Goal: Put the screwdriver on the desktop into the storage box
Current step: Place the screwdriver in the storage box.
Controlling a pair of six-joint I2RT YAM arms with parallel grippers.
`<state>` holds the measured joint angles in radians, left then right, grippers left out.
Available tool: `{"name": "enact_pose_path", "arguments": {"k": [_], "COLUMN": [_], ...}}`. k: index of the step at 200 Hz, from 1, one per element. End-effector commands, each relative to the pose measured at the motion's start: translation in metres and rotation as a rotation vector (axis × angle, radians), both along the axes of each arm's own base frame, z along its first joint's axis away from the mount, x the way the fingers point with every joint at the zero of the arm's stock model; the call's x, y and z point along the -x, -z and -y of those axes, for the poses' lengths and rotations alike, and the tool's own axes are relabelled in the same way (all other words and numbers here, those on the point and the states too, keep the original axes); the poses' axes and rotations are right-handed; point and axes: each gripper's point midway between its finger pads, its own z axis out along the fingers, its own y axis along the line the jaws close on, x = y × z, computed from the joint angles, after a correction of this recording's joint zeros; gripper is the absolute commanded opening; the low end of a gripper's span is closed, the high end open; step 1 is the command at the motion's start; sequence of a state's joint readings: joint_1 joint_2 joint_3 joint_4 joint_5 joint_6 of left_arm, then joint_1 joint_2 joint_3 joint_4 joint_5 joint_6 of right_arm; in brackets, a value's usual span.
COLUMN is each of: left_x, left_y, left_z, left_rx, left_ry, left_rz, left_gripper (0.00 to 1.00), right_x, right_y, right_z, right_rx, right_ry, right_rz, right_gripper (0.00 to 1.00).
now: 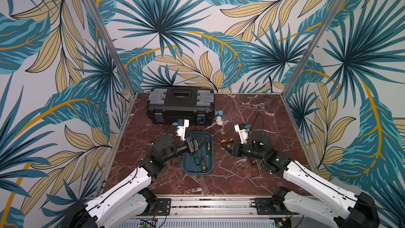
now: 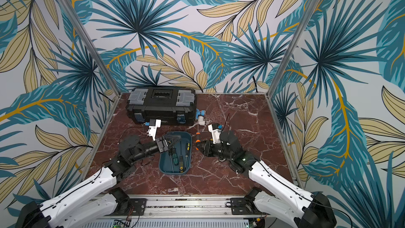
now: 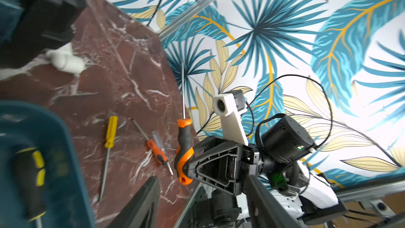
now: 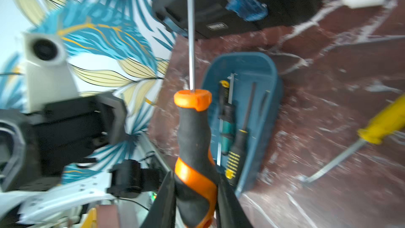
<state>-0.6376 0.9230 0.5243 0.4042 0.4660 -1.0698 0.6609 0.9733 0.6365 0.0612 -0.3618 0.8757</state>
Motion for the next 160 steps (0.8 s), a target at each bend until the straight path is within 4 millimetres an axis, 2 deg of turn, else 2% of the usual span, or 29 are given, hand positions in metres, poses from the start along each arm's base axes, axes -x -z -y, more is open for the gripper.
{"name": "enact_pose_path", "arguments": {"k": [1,31,59,78,136,160], "left_x": [0.018,0.019,0.014,0.010,0.007,0.006], "left_y": [-0.046,-0.054,-0.042,-0.036,-0.042,-0.039], "left_z": [0.009,0.018,0.026,0.025,0.023,0.026], "left_rx": [0.169,0.192,0.158,0.160,0.179,0.176], "left_ry": [0.103,0.121,0.118,0.093,0.078,0.086], "left_rz": [0.120,0.137,0.107,0.090,0.105,0.094], "left_gripper": [0.69,0.69,0.66,0.66,0.65,0.58], "right_x": [0.006,0.012,0.018,0.025,0.041,0.044], "right_y": [-0.055,-0.071,-0.078,-0.078,-0.069,-0.067], "right_z": [-0.017,-0.025,-0.027,-0.032,-0.049,-0.054], "right_rx": [-0.268,-0.330,-0.345,-0.329,-0.295,-0.292], "right_ry": [-0.065,-0.106,-0.124,-0.151,-0.236,-0.254], "right_rz": [0.048,0.064,0.083,0.089,0.079,0.078], "right_gripper": [0.00,0.00,0.00,0.00,0.00,0.00]}}
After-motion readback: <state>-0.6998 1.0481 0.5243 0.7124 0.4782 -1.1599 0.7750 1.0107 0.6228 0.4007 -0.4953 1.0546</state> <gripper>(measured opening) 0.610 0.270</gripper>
